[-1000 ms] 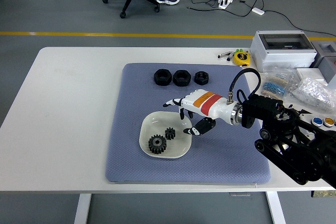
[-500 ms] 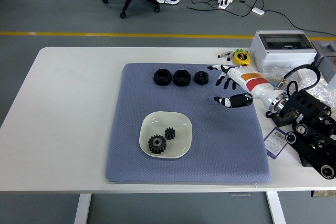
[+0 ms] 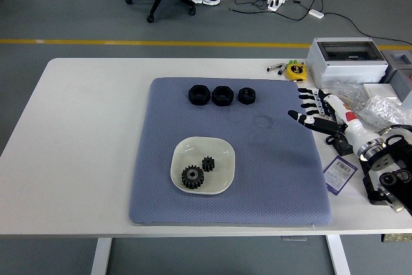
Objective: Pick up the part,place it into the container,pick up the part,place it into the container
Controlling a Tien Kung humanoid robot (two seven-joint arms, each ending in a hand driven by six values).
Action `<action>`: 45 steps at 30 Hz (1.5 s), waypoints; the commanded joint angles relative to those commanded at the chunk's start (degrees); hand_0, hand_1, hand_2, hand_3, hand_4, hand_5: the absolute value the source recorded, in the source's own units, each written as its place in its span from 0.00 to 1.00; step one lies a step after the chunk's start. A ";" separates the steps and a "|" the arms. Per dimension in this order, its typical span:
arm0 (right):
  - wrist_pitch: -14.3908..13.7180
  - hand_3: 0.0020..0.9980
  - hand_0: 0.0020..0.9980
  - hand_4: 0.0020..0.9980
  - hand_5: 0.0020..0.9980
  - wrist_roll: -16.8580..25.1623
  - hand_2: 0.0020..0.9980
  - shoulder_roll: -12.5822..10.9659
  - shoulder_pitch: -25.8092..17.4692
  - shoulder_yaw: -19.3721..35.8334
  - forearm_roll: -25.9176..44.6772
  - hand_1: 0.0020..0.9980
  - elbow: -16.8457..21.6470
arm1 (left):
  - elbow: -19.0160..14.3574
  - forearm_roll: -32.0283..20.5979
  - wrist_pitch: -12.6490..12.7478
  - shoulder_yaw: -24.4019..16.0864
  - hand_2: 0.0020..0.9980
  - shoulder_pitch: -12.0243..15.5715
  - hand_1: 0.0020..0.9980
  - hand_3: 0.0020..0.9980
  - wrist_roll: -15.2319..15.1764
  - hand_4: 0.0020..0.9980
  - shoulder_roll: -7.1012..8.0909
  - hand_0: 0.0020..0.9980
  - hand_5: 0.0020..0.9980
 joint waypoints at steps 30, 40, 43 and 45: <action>1.72 0.84 0.76 1.00 0.68 0.20 0.82 5.61 -14.23 19.38 13.48 0.78 6.25 | -0.10 -1.49 0.14 1.31 0.65 -1.78 0.67 0.56 -0.47 0.63 0.11 0.67 0.58; 3.99 0.84 0.75 1.00 0.68 0.07 0.81 8.19 -17.15 22.47 10.99 0.77 7.30 | -0.08 -0.98 0.06 0.98 0.65 -1.73 0.67 0.56 -0.36 0.63 0.09 0.67 0.58; 5.47 0.84 0.75 1.00 0.68 -0.17 0.81 8.38 -17.92 23.16 9.82 0.77 7.74 | -0.08 -0.96 0.07 0.97 0.65 -1.75 0.67 0.56 -0.37 0.63 0.08 0.67 0.58; 6.41 0.84 0.75 1.00 0.68 -0.25 0.81 8.42 -18.28 23.45 9.07 0.77 7.94 | -0.08 -1.10 0.08 1.08 0.65 -1.77 0.67 0.56 -0.40 0.63 0.10 0.67 0.58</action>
